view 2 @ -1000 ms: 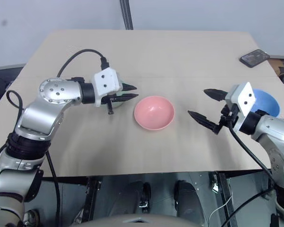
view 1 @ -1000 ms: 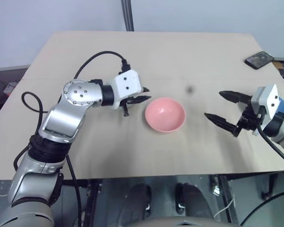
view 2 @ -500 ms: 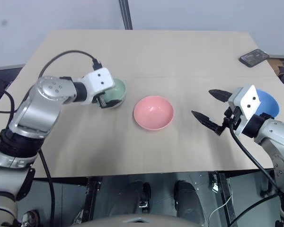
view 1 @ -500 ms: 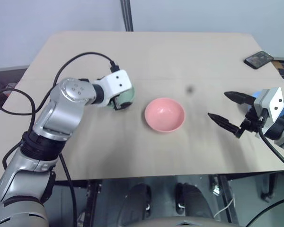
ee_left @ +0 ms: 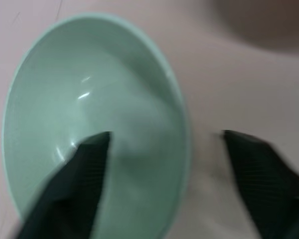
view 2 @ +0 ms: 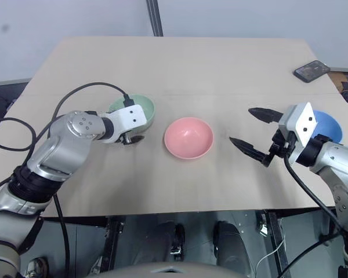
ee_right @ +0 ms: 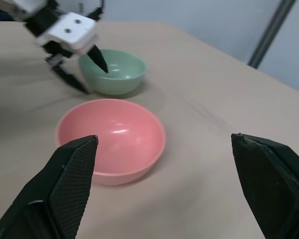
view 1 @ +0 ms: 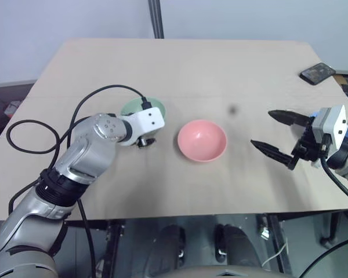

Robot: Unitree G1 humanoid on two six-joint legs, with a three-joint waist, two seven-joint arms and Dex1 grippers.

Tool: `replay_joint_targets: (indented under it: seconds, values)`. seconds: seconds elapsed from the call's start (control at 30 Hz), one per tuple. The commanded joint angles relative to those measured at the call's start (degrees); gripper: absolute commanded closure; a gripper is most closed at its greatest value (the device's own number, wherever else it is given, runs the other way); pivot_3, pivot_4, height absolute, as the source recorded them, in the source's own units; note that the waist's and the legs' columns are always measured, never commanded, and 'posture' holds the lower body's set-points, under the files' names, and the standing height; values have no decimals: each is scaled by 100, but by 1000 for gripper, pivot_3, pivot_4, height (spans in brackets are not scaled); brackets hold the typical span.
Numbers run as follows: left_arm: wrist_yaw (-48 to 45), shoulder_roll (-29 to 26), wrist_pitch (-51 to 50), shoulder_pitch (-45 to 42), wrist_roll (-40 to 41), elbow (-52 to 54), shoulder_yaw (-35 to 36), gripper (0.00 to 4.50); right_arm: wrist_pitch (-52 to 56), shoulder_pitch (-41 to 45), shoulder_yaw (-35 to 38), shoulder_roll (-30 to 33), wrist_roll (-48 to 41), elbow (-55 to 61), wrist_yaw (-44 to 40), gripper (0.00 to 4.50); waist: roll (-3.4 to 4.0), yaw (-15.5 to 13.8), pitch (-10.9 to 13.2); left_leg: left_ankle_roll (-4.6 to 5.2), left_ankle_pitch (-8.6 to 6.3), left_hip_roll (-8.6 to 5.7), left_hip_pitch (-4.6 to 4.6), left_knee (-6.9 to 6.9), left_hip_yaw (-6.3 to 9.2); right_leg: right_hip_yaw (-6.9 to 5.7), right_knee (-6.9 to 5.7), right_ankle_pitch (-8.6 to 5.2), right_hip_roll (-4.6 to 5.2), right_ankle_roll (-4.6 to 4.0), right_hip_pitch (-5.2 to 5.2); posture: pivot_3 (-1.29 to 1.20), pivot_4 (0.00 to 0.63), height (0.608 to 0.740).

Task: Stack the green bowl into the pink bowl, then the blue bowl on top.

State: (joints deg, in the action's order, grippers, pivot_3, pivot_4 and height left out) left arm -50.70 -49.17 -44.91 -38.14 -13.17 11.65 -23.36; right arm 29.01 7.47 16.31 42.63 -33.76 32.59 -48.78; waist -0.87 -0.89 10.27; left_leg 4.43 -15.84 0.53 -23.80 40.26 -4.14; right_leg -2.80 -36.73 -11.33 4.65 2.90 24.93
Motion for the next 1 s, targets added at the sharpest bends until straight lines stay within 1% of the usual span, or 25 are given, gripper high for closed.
replay_joint_targets:
  seconds: [0.03,0.13,0.17,0.27,0.37,0.47,0.57,0.63,0.67,0.73,0.87,0.93,0.97,1.0]
  values:
    - [34,27,204,-55,-120,-32,40,2889,-222,-30,189,100,-116,180,-90,0,-1,2,0,1,0,0,0,1,-1,1,0,0,0,0,0,0,150,739]
    - [0,28,305,-43,-143,-101,67,4303,-299,-74,217,123,-117,172,-129,0,0,1,0,1,-1,0,-1,1,0,0,0,0,1,0,0,0,150,739]
    - [-14,34,323,-42,-142,-118,76,4410,-328,-87,225,129,-108,156,-147,0,0,-1,0,1,-1,0,-1,1,0,0,0,0,1,0,0,0,150,739]
    - [-57,44,433,-22,-120,-81,129,4410,-419,-145,245,145,-88,124,-175,0,-1,0,0,1,-1,0,-1,2,-1,1,0,0,1,0,0,0,150,739]
    - [-65,161,820,-74,134,25,383,4410,-529,-218,337,132,-94,95,-170,0,-1,-6,0,1,-1,0,-2,2,0,0,0,0,1,0,0,0,150,739]
    - [-240,385,1414,-189,648,224,721,4410,-638,-290,457,95,-128,89,-130,0,-1,-10,0,1,-1,0,-3,4,1,-1,0,0,4,0,0,0,150,739]
    - [-651,579,2438,-208,1214,332,876,4410,-720,-380,637,42,-188,119,-63,0,-1,-12,0,2,-1,0,-3,5,1,-2,0,1,7,-1,0,0,150,739]
    - [-885,747,2855,-215,1512,275,889,4410,-768,-444,754,-9,-229,166,10,0,0,-6,-1,2,-1,0,-3,5,1,-2,0,1,7,-2,0,0,150,739]
    - [-999,866,3256,-238,1631,155,867,4410,-773,-478,794,-28,-248,198,42,0,2,-5,-2,2,-1,-1,-1,5,0,-1,0,1,6,-2,-1,0,150,739]
    - [-1233,1006,3720,-328,1682,-102,720,4410,-792,-560,851,-54,-261,267,100,0,2,-4,-2,2,-1,-1,4,5,-3,1,-2,1,5,-2,-4,0,150,739]
    - [-1767,1236,4093,-509,1773,-491,447,4410,-814,-760,939,-56,-242,419,218,0,2,2,-2,2,-1,-2,9,7,-5,2,-4,1,2,-2,-9,0,150,739]
    - [-1996,1235,4108,-554,1792,-577,366,3729,-805,-850,987,-44,-234,478,271,0,2,6,-2,3,-2,-2,8,7,-7,4,-3,1,2,-1,-8,0,150,739]
    - [-2101,1229,4103,-570,1819,-597,353,3500,-798,-898,1015,-36,-228,505,299,0,2,3,-2,3,-2,-2,8,7,-7,4,-3,1,1,-1,-8,0,150,739]
    - [-2191,1210,4079,-591,1848,-609,358,2995,-787,-951,1051,-38,-231,526,337,0,2,3,-2,3,-2,-2,7,7,-6,3,-3,1,1,-1,-8,0,150,739]
